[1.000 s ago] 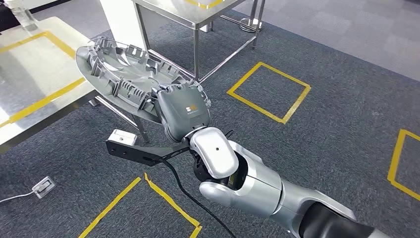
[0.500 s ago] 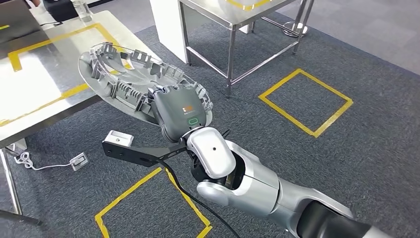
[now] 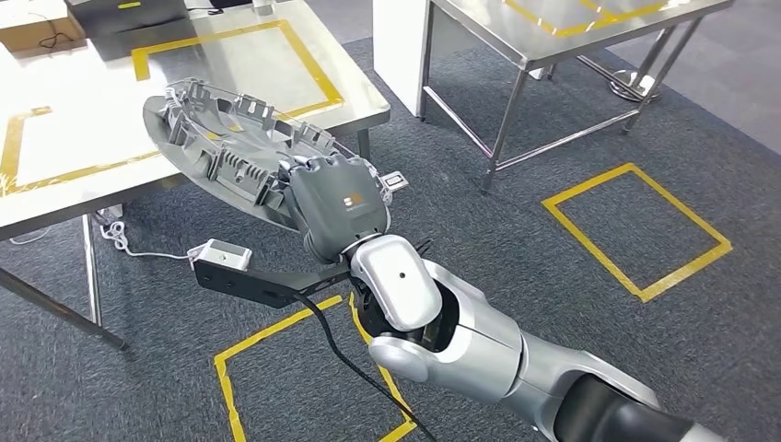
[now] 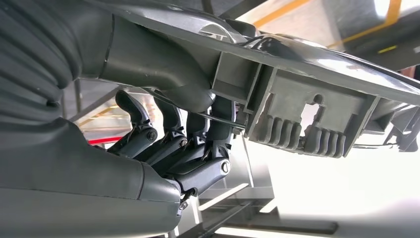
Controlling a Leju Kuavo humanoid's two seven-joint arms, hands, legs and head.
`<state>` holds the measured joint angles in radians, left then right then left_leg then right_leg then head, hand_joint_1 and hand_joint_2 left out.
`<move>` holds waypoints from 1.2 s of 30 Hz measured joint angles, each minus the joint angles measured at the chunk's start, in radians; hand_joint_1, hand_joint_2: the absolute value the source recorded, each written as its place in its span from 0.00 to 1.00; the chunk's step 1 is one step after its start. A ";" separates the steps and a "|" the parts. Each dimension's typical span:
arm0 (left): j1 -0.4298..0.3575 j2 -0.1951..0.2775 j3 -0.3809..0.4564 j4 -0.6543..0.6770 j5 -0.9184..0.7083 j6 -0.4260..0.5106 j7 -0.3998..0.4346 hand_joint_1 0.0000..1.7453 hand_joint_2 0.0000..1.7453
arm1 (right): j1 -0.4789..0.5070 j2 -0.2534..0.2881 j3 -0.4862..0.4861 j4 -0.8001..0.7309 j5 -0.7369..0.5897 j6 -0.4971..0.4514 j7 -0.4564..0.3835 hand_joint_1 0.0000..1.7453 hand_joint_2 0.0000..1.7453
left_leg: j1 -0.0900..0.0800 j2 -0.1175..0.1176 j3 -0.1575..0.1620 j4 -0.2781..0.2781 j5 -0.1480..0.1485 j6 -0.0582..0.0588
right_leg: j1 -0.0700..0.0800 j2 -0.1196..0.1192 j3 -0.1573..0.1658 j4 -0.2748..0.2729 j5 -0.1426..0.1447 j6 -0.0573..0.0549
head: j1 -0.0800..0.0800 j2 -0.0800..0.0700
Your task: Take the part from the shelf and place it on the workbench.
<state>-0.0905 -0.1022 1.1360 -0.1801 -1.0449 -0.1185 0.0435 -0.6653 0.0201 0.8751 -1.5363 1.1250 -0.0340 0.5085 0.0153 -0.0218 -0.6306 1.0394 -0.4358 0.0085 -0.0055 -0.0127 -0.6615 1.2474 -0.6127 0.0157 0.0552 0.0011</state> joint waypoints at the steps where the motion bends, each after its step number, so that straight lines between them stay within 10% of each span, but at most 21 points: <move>1: -0.001 0.000 0.000 0.000 0.000 0.000 0.000 0.00 1.00 | 0.002 -0.002 0.000 0.000 0.000 0.000 0.000 1.00 1.00 | 0.000 -0.015 -0.001 0.000 0.001 0.001 | 0.000 0.005 -0.024 0.044 -0.010 0.000 | 0.000 0.000; 3: 0.001 0.000 0.000 0.000 0.000 0.000 0.000 0.00 1.00 | 0.004 -0.003 0.000 0.000 -0.001 0.000 0.000 1.00 1.00 | -0.001 -0.044 -0.002 0.002 0.002 0.000 | -0.001 0.011 -0.025 0.032 0.024 -0.004 | 0.000 0.000; 6: 0.002 -0.001 0.000 0.000 0.000 0.000 0.001 0.00 1.00 | 0.003 -0.003 0.000 0.000 -0.002 0.000 0.000 1.00 1.00 | 0.000 -0.086 -0.007 0.007 0.006 -0.010 | -0.004 0.057 0.056 -0.147 0.110 -0.013 | 0.000 0.000; 10: 0.004 -0.001 0.001 0.000 0.000 0.003 0.002 0.00 1.00 | 0.001 -0.002 0.000 0.000 -0.001 -0.001 0.000 1.00 1.00 | 0.006 -0.120 -0.019 -0.001 0.018 -0.040 | 0.000 0.060 0.075 -0.200 0.125 -0.027 | 0.000 0.000; 15: 0.003 -0.001 0.002 0.000 0.000 0.012 0.008 0.00 1.00 | -0.005 0.005 -0.004 -0.001 -0.001 -0.015 0.000 1.00 1.00 | 0.001 0.000 -0.100 0.180 -0.086 -0.057 | 0.000 0.016 0.080 -0.214 0.135 -0.052 | -0.011 0.000; 18: 0.002 -0.001 0.002 0.000 -0.003 0.013 0.008 0.00 1.00 | -0.004 0.005 -0.008 -0.001 -0.002 -0.021 0.000 1.00 1.00 | 0.004 0.014 -0.118 0.251 -0.102 -0.061 | 0.001 -0.005 0.079 -0.213 0.134 -0.053 | -0.011 0.000; 22: 0.001 0.001 0.002 0.000 -0.006 0.014 0.008 0.00 1.00 | -0.005 0.005 -0.013 -0.003 0.004 -0.035 0.000 1.00 1.00 | 0.001 0.024 0.013 0.026 -0.023 -0.049 | 0.005 -0.016 0.078 -0.208 0.130 -0.042 | -0.010 0.000; 26: 0.002 -0.002 0.002 0.000 -0.009 0.014 0.010 0.00 1.00 | -0.006 0.004 -0.016 -0.008 0.015 -0.046 0.000 1.00 1.00 | -0.001 0.022 0.026 -0.003 -0.019 -0.036 | 0.013 -0.017 0.076 -0.208 0.132 -0.045 | -0.009 0.000; 30: 0.001 -0.001 0.002 0.000 -0.009 0.019 0.010 0.00 1.00 | -0.010 0.004 -0.016 -0.009 0.017 -0.049 0.000 1.00 1.00 | -0.004 0.020 0.030 -0.012 -0.018 -0.009 | 0.004 -0.016 0.079 -0.217 0.135 -0.011 | -0.009 0.000; 36: 0.000 -0.002 0.002 0.000 -0.009 0.020 0.010 0.00 1.00 | -0.010 0.001 -0.016 -0.011 0.020 -0.056 0.000 1.00 1.00 | 0.002 0.015 0.039 -0.025 -0.018 0.005 | -0.005 0.008 -0.068 0.056 0.037 0.010 | -0.004 0.000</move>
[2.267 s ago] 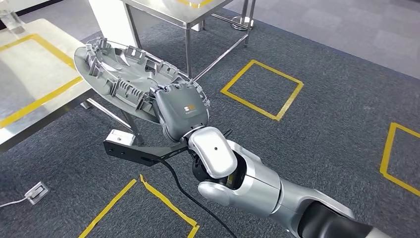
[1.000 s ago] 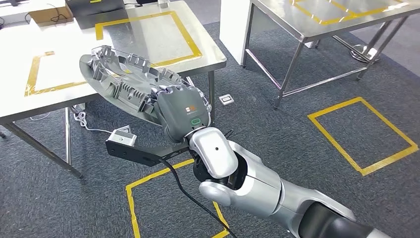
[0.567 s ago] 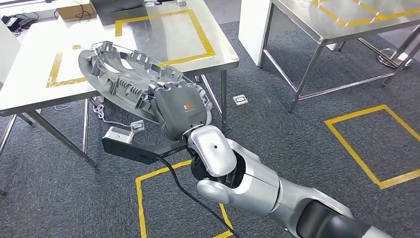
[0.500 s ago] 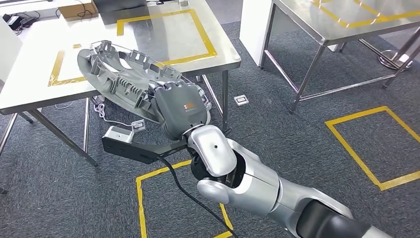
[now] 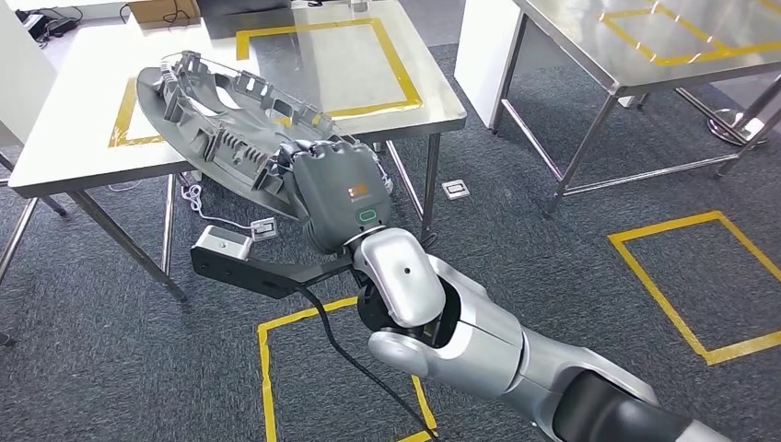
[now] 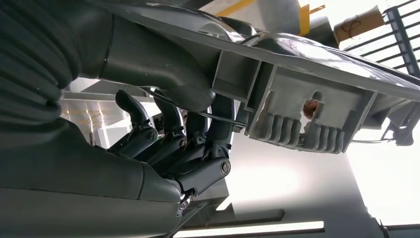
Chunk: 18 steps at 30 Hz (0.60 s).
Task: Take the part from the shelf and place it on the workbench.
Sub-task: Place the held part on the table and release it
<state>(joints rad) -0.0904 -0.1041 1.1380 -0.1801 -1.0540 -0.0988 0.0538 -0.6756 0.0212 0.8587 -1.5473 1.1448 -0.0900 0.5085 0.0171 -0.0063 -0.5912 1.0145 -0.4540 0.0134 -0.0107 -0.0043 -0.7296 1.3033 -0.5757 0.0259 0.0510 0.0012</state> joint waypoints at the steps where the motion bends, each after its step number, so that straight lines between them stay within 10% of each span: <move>1: 0.000 0.000 0.000 0.000 0.000 0.000 0.000 0.00 1.00 | 0.002 -0.001 0.000 0.000 0.000 0.000 0.000 1.00 1.00 | 0.001 -0.003 0.001 0.002 -0.002 -0.003 | -0.004 0.000 0.004 -0.018 0.022 0.002 | 0.000 0.000; 5: 0.000 0.002 0.000 -0.001 0.000 0.000 0.000 0.00 1.00 | 0.003 -0.003 0.000 -0.003 0.000 -0.001 0.000 1.00 1.00 | 0.004 -0.014 0.000 0.022 -0.020 -0.031 | -0.014 0.004 0.108 -0.240 0.111 0.003 | 0.000 0.000; 10: 0.000 0.003 0.000 -0.001 -0.004 0.000 -0.001 0.00 1.00 | 0.002 -0.004 -0.001 -0.008 0.001 -0.001 0.000 1.00 1.00 | 0.009 -0.010 -0.003 0.043 -0.039 -0.061 | -0.008 0.006 0.135 -0.260 0.093 -0.038 | -0.003 0.000; 14: 0.001 0.002 0.000 -0.001 -0.006 0.000 -0.002 0.00 1.00 | 0.002 -0.004 -0.002 -0.011 0.002 -0.001 0.000 1.00 1.00 | 0.008 -0.001 -0.141 0.272 -0.098 -0.065 | -0.004 0.002 0.174 -0.263 0.063 -0.057 | -0.006 0.000; 16: 0.004 0.002 0.000 -0.001 -0.006 0.000 -0.002 0.00 1.00 | 0.005 -0.004 -0.002 -0.011 0.002 -0.001 0.000 1.00 1.00 | 0.006 -0.001 -0.187 0.300 -0.061 -0.061 | -0.002 0.004 0.200 -0.263 0.043 -0.057 | -0.006 0.000; 18: 0.005 0.003 0.000 -0.001 -0.006 0.000 -0.002 0.00 1.00 | 0.006 -0.004 -0.002 -0.011 0.002 -0.001 0.000 1.00 1.00 | 0.003 0.000 -0.162 0.186 0.037 -0.051 | -0.002 0.005 0.231 -0.263 0.019 -0.053 | -0.006 0.000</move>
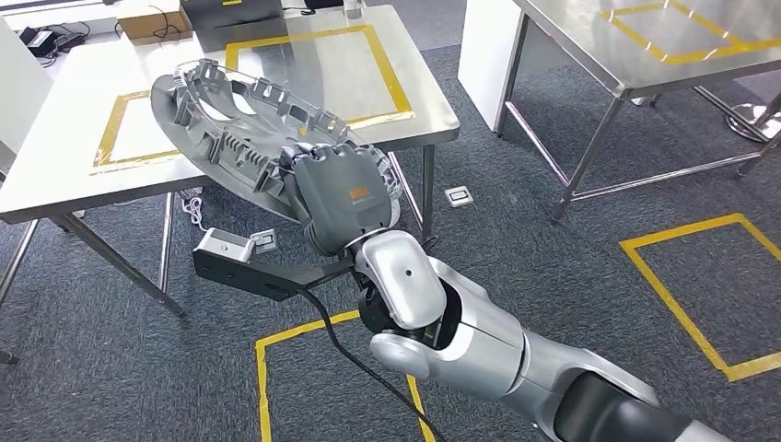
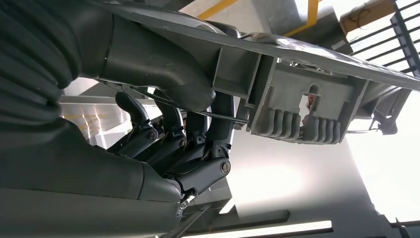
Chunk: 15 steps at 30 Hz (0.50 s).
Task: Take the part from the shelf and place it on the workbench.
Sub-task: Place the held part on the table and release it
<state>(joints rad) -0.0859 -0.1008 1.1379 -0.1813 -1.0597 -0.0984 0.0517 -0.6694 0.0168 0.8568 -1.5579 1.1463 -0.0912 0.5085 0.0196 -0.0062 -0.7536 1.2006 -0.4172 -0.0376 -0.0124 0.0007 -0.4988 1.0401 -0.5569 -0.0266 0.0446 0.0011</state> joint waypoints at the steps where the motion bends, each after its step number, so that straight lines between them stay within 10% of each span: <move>1: 0.000 0.001 0.000 0.000 0.000 0.000 0.000 0.00 1.00 | -0.001 0.000 0.000 0.000 0.000 0.000 0.000 1.00 1.00 | -0.004 0.001 0.024 -0.062 0.034 0.005 | 0.001 0.000 0.012 -0.001 -0.012 0.005 | -0.001 0.000; 6: -0.002 0.001 0.000 0.000 -0.002 0.000 0.001 0.00 1.00 | -0.006 0.000 0.000 -0.003 0.001 0.000 0.000 1.00 1.00 | -0.013 0.001 0.083 -0.162 0.016 0.036 | 0.004 -0.001 0.028 0.001 -0.015 0.038 | 0.004 0.000; 9: 0.000 0.002 0.000 0.000 -0.002 0.000 -0.001 0.00 1.00 | -0.005 0.000 0.000 -0.005 0.002 0.000 0.000 1.00 1.00 | -0.011 -0.003 0.117 -0.177 -0.004 0.054 | 0.003 0.001 -0.068 0.151 0.001 0.047 | 0.010 0.000; 12: -0.001 0.003 0.000 0.000 -0.003 0.000 -0.004 0.00 1.00 | 0.001 0.000 0.000 -0.005 0.003 0.002 0.000 1.00 1.00 | -0.013 -0.009 0.157 -0.180 -0.037 0.058 | 0.005 0.001 -0.197 0.273 -0.074 0.049 | 0.013 0.000; 15: 0.000 0.003 0.000 0.000 -0.004 0.000 -0.004 0.00 1.00 | 0.006 0.000 0.000 -0.005 0.003 0.003 0.000 1.00 1.00 | -0.015 -0.015 0.211 -0.180 -0.078 0.054 | 0.005 0.001 -0.220 0.171 -0.029 0.045 | 0.014 0.000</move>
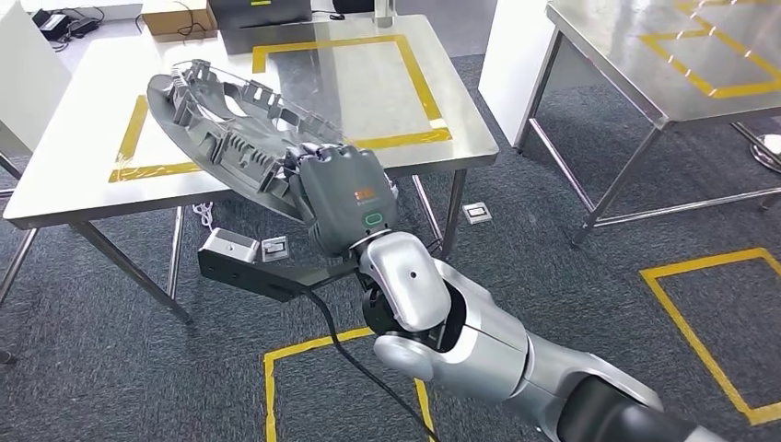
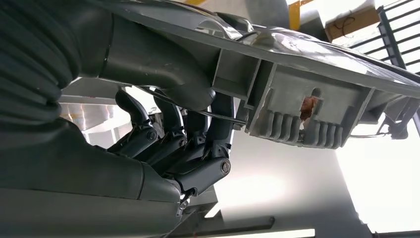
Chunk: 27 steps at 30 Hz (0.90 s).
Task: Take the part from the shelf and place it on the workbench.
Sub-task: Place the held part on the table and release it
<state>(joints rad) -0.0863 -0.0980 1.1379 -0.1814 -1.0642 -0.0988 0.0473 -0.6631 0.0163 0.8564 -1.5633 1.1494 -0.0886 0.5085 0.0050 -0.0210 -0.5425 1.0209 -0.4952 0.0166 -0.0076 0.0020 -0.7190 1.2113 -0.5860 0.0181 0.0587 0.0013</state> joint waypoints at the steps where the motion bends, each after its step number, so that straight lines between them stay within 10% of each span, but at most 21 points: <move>1: 0.000 0.000 0.000 0.000 0.000 0.000 0.000 0.00 1.00 | 0.000 0.000 0.000 0.000 0.000 0.000 0.000 1.00 1.00 | -0.001 -0.001 0.016 0.002 -0.014 -0.003 | 0.002 -0.001 0.006 -0.067 0.066 -0.005 | 0.000 0.000; 4: -0.002 -0.001 0.000 0.001 -0.001 0.000 0.000 0.00 1.00 | -0.001 -0.001 0.000 -0.001 0.000 0.000 0.000 1.00 1.00 | -0.003 -0.005 0.046 0.010 -0.050 -0.018 | 0.011 0.000 0.029 -0.175 0.189 -0.022 | -0.001 0.000; 7: -0.005 -0.001 0.000 0.000 -0.001 0.000 0.000 0.00 1.00 | -0.002 0.003 0.000 -0.007 0.000 0.000 0.000 1.00 1.00 | 0.001 -0.001 0.044 0.061 -0.043 -0.036 | 0.012 0.002 0.064 -0.183 0.176 -0.044 | -0.003 0.000; 11: -0.008 -0.004 0.000 0.001 -0.004 0.000 0.004 0.00 1.00 | -0.002 0.006 -0.001 -0.010 0.003 0.000 0.000 1.00 1.00 | 0.005 0.009 -0.100 0.260 -0.085 -0.051 | 0.009 0.002 0.112 -0.184 0.136 -0.060 | -0.007 0.000; 14: -0.003 -0.002 0.000 0.001 -0.006 0.000 0.006 0.00 1.00 | 0.003 0.005 -0.001 -0.010 0.003 0.001 0.000 1.00 1.00 | 0.006 0.011 -0.168 0.260 -0.143 -0.052 | 0.007 0.006 0.160 -0.183 0.094 -0.057 | -0.007 0.000; 18: 0.000 0.000 0.000 0.003 -0.008 -0.001 0.006 0.00 1.00 | 0.004 0.004 -0.002 -0.009 0.003 0.002 0.000 1.00 1.00 | 0.006 0.022 -0.156 0.053 0.070 -0.046 | 0.006 0.007 0.220 -0.181 0.031 -0.039 | -0.010 0.000; 20: 0.000 -0.002 0.000 0.005 -0.008 -0.001 0.008 0.00 1.00 | 0.003 0.003 -0.004 -0.010 0.004 0.002 0.000 1.00 1.00 | 0.006 0.026 -0.149 0.026 0.100 -0.029 | 0.010 0.008 0.239 -0.178 0.016 -0.025 | -0.012 0.000; 23: -0.001 -0.003 0.000 0.005 -0.009 -0.001 0.007 0.00 1.00 | 0.003 0.002 -0.006 -0.011 0.004 0.002 0.000 1.00 1.00 | 0.007 0.021 -0.120 0.021 0.081 -0.005 | 0.008 0.005 0.212 -0.115 0.030 -0.011 | -0.007 0.000; 27: -0.002 -0.001 0.000 0.002 -0.011 -0.002 0.006 0.00 1.00 | 0.005 -0.002 -0.007 -0.013 0.004 0.002 0.000 1.00 1.00 | 0.003 0.015 -0.069 0.018 0.035 0.009 | 0.006 0.004 0.046 0.090 -0.040 -0.001 | -0.005 0.000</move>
<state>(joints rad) -0.0885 -0.0990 1.1379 -0.1792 -1.0751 -0.1006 0.0536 -0.6579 0.0144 0.8492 -1.5763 1.1536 -0.0865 0.5085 0.0083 -0.0056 -0.6112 1.0392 -0.4599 0.0252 -0.0013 0.0060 -0.6729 1.3009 -0.6260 0.0168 0.0540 0.0011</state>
